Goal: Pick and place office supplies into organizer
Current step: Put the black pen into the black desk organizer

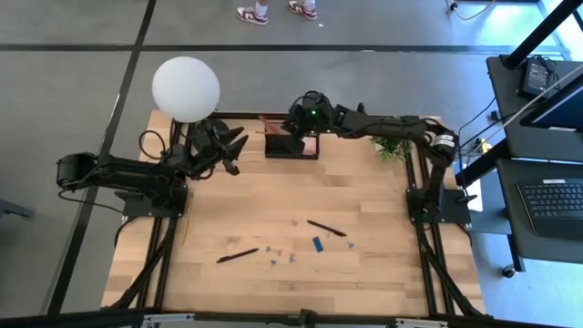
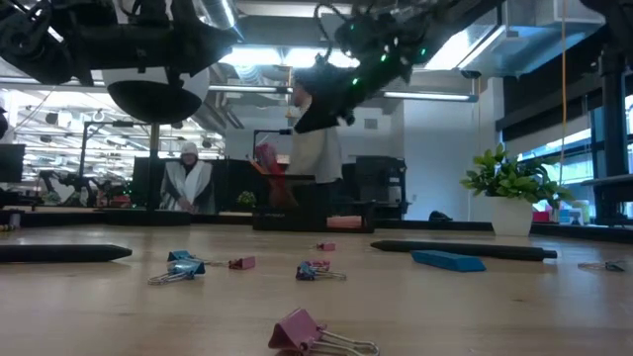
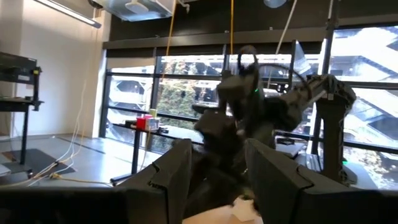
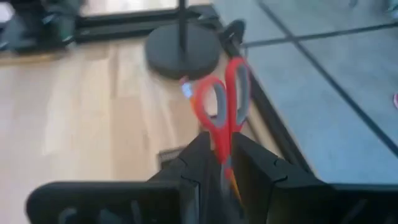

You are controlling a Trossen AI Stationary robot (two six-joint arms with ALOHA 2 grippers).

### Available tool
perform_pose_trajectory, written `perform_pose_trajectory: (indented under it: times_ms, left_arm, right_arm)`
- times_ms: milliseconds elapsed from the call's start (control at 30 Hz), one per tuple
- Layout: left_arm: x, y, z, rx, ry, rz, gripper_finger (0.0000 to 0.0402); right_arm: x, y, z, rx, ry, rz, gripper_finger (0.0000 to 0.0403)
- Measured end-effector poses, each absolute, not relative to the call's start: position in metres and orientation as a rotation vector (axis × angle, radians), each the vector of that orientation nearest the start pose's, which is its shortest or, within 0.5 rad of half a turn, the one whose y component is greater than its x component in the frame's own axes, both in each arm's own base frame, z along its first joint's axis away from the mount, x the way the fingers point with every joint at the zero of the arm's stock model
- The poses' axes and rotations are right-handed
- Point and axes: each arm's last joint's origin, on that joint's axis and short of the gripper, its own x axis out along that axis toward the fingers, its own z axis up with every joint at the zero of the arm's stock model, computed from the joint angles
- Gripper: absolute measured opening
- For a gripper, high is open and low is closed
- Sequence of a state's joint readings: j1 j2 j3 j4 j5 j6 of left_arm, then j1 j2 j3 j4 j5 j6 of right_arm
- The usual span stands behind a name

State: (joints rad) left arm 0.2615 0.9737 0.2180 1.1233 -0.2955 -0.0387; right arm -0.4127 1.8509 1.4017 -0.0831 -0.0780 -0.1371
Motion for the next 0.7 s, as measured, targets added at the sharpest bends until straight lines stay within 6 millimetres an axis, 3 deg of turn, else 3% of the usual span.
perform_pose_trajectory:
  times_ms: [133,267,500,700]
  left_arm:
    - [0.172,0.054,0.232,-0.035,-0.382,0.538,0.0148]
    - [0.172,0.054,0.232,-0.031,-0.379,0.535,0.0148]
    - [0.172,0.054,0.231,-0.011,-0.363,0.539,0.0148]
    - [0.173,0.055,0.229,0.001,-0.339,0.542,0.0148]
  right_arm:
    - [0.378,-0.146,0.274,0.009,0.582,-0.223,0.0076]
    - [0.364,-0.119,0.283,0.07,0.698,-0.148,0.0109]
    - [0.342,-0.07,0.284,0.184,0.953,-0.079,0.0193]
    - [0.327,-0.026,0.274,0.207,1.203,-0.012,0.0226]
